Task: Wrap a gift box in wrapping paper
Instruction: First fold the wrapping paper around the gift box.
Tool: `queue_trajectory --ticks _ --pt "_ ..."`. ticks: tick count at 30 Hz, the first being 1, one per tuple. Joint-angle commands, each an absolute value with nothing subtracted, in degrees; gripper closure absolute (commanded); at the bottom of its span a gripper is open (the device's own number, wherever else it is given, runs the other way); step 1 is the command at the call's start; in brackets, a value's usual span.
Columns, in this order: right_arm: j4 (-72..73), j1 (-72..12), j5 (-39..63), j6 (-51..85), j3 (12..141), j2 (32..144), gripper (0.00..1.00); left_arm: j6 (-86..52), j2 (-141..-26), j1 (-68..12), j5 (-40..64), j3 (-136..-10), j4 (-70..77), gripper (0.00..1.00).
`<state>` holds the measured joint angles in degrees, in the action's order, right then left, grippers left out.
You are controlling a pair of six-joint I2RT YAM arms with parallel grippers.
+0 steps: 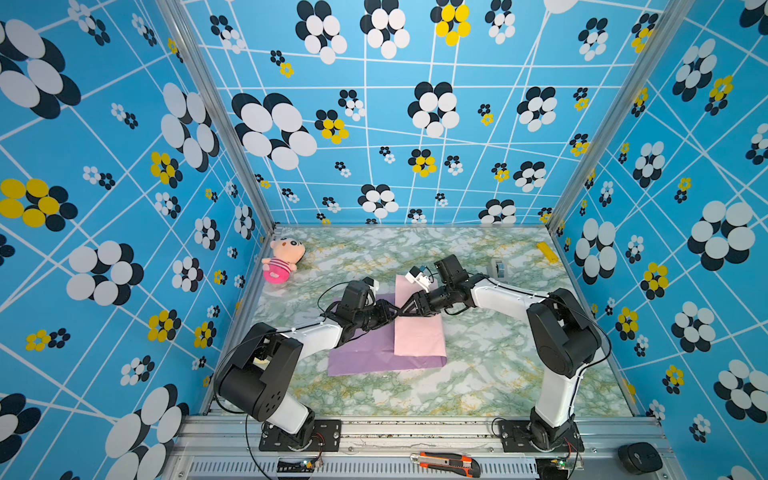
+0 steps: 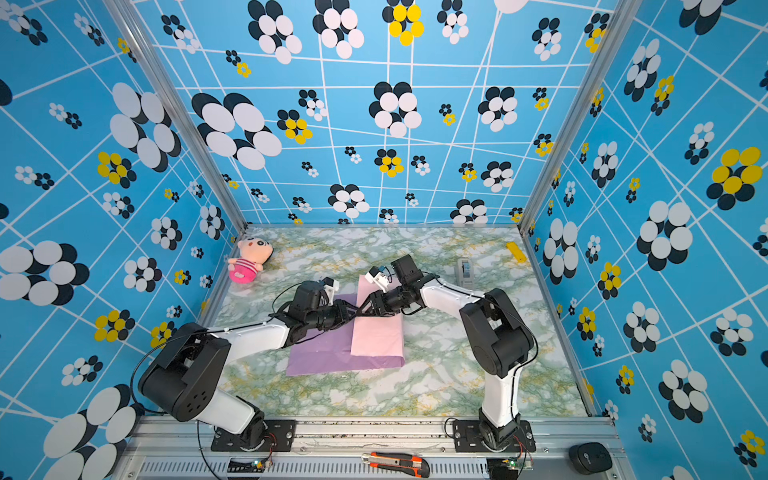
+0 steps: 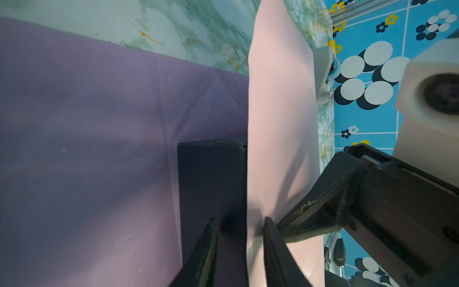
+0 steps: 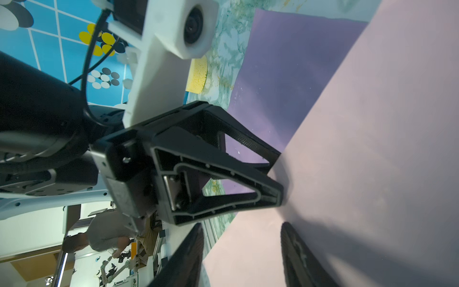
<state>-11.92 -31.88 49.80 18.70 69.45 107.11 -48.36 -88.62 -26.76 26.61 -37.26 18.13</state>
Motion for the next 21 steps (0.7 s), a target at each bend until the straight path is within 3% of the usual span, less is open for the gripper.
queue_trajectory --ticks 1,8,15,21 --pt "-16.6 -30.3 40.9 19.6 69.8 101.6 0.42 -46.6 -89.7 -27.0 25.6 -37.2 16.7 0.69" --pt "-30.6 -22.1 25.8 25.0 66.0 91.4 0.33 -46.4 -89.8 -27.0 25.5 -36.6 16.9 0.69" --pt "-31.6 -21.7 30.0 25.4 64.1 96.4 0.27 -46.5 -90.1 -27.0 25.8 -36.4 17.6 0.68" --pt "-31.5 -25.7 30.3 25.3 69.4 102.0 0.29 -46.5 -89.6 -27.1 25.9 -36.5 17.3 0.68"
